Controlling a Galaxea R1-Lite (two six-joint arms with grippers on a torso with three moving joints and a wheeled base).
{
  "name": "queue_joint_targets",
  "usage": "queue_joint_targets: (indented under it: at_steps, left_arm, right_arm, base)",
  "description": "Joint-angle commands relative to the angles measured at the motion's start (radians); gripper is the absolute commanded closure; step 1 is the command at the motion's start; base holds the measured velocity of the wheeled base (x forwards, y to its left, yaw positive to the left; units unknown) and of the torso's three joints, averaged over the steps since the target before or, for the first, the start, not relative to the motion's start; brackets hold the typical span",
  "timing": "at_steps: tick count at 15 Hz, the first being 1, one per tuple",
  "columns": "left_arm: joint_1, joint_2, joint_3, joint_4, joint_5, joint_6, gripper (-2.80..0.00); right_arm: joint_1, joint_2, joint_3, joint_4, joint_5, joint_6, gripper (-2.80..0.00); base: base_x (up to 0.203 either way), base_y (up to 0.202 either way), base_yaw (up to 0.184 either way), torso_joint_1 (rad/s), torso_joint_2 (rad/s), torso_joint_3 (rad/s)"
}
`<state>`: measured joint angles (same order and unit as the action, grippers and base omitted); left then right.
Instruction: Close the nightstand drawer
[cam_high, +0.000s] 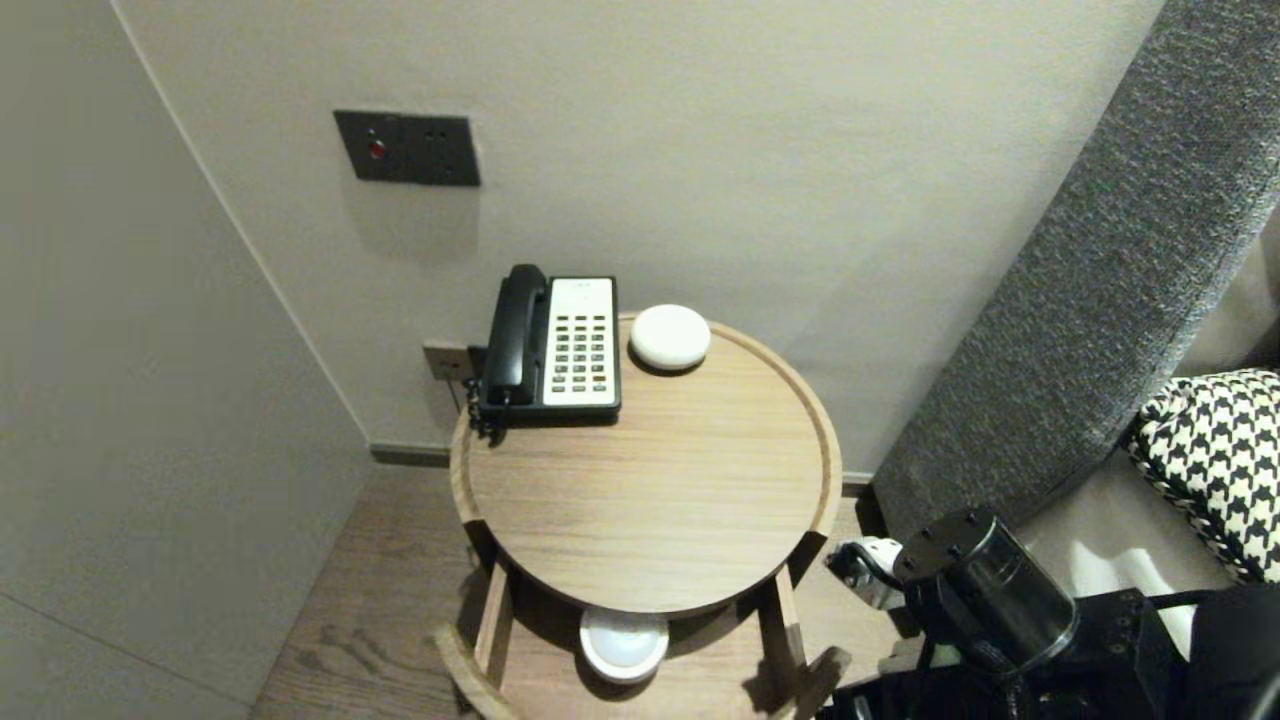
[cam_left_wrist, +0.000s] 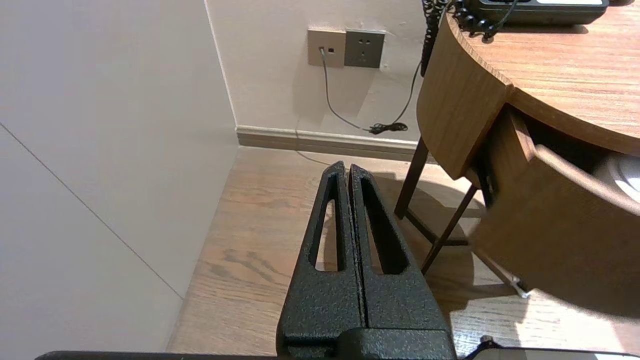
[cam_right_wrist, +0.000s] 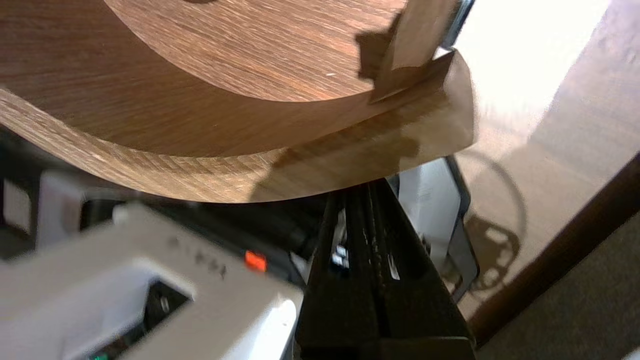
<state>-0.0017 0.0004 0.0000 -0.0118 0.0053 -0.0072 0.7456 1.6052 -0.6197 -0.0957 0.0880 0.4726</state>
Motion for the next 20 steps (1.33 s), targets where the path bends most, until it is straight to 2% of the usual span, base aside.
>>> queue_joint_targets:
  at_steps: [1, 4, 14, 20]
  left_arm:
    - [0.000, 0.000, 0.000, 0.000, 0.001, 0.000, 0.00]
    - [0.000, 0.000, 0.000, 0.000, 0.001, 0.000, 0.00]
    - [0.000, 0.000, 0.000, 0.000, 0.001, 0.000, 0.00]
    - [0.000, 0.000, 0.000, 0.000, 0.001, 0.000, 0.00]
  right_arm:
    - [-0.029, 0.045, -0.052, -0.004, 0.001, -0.002, 0.00]
    - [-0.057, 0.080, -0.096, -0.004, 0.002, -0.025, 0.00]
    - [-0.116, 0.113, -0.175, -0.007, 0.001, -0.024, 0.00]
    - [-0.142, 0.109, -0.157, -0.072, 0.003, -0.017, 0.00]
  base:
    - [0.000, 0.000, 0.000, 0.000, 0.00, 0.000]
    - [0.000, 0.000, 0.000, 0.000, 0.00, 0.000]
    - [0.000, 0.000, 0.000, 0.000, 0.00, 0.000]
    - [0.000, 0.000, 0.000, 0.000, 0.00, 0.000]
